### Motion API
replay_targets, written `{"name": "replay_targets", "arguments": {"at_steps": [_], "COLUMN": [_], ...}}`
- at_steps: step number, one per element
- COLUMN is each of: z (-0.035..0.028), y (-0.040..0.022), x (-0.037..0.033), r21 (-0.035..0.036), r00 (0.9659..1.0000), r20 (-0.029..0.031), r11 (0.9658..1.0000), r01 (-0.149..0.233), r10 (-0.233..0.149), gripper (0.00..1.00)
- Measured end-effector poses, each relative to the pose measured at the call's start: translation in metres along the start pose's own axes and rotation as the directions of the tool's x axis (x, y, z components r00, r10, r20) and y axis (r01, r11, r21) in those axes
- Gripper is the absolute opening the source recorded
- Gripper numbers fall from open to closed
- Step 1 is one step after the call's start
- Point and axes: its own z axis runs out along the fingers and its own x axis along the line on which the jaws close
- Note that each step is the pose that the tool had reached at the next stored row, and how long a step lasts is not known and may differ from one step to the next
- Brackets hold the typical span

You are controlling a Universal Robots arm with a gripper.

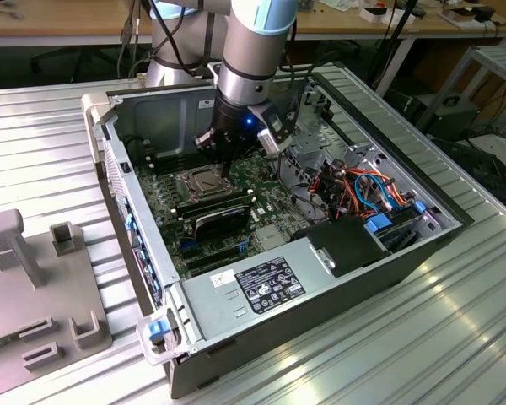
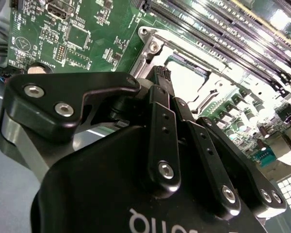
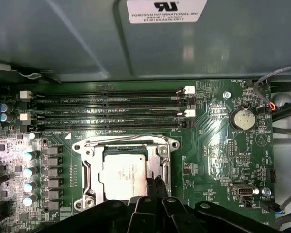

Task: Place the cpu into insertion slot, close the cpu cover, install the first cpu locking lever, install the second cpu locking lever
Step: 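Install the second cpu locking lever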

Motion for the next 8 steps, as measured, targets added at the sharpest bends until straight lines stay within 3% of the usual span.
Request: {"name": "replay_targets", "arguments": {"at_steps": [4,8], "z": [-0.0004,-0.0046], "y": [-0.0046,-0.0095], "x": [-0.0002,-0.0003], "r21": [0.0,0.0005], "r00": [1.0,1.0], "r20": [-0.0002,-0.0001], "r11": [1.0,1.0], "r01": [0.0,0.0], "r10": [0.0,0.0], "gripper": [0.11,0.11]}}
